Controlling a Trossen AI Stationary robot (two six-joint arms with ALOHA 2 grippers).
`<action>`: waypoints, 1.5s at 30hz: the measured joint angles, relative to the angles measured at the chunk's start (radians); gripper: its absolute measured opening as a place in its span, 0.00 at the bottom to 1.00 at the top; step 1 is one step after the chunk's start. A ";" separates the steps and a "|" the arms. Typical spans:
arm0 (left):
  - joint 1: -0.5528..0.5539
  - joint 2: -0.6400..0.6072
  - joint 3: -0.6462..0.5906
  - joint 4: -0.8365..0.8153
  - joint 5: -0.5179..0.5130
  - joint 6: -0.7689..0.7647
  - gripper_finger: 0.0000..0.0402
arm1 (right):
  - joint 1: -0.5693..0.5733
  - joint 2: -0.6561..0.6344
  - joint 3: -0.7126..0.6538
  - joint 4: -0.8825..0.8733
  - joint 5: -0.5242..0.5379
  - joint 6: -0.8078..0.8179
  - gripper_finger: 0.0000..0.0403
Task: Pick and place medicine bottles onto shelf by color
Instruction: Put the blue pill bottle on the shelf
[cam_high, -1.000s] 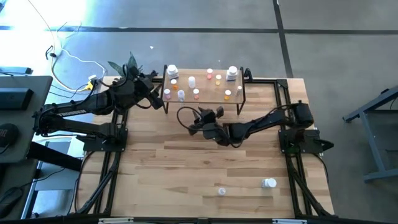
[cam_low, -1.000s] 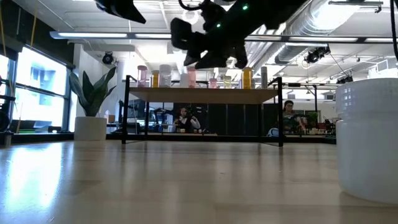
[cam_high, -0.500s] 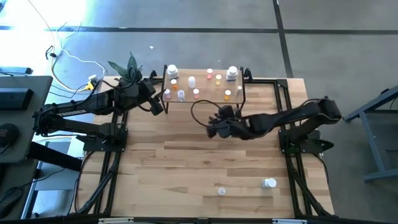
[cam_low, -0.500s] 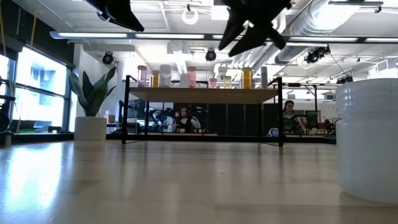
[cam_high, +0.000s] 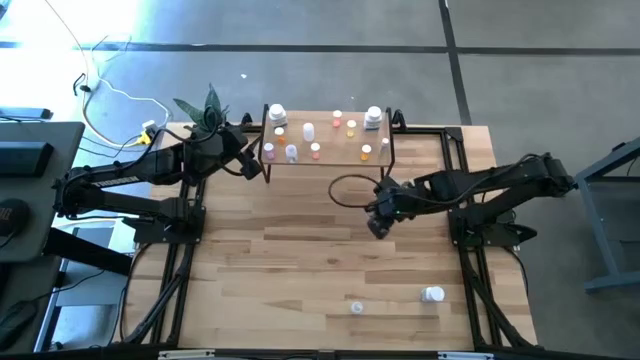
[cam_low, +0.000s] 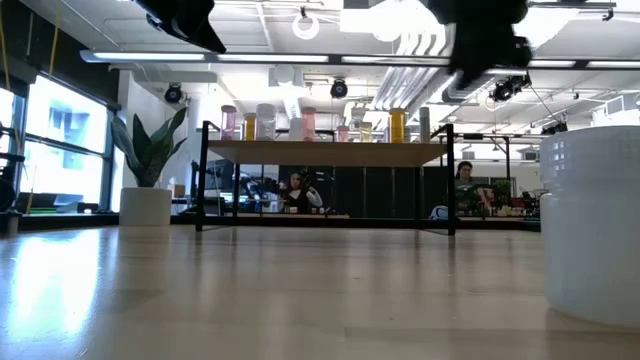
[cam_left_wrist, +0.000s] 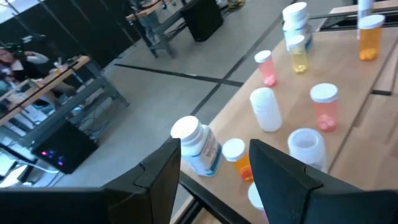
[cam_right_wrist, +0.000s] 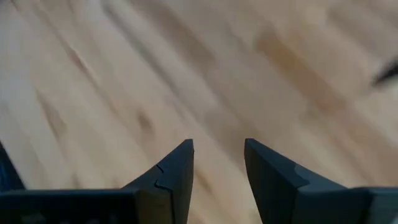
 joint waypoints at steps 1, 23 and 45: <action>0.000 0.000 0.000 0.000 -0.006 0.000 0.45 | 0.000 -0.004 0.000 -0.043 -0.044 0.002 0.33; 0.000 0.000 0.000 0.001 -0.010 -0.073 0.45 | 0.196 -0.004 0.000 -0.412 -0.435 -0.006 0.57; 0.000 0.000 0.000 0.003 -0.010 -0.071 0.45 | 0.577 -0.004 -0.174 -0.158 -0.490 0.215 0.66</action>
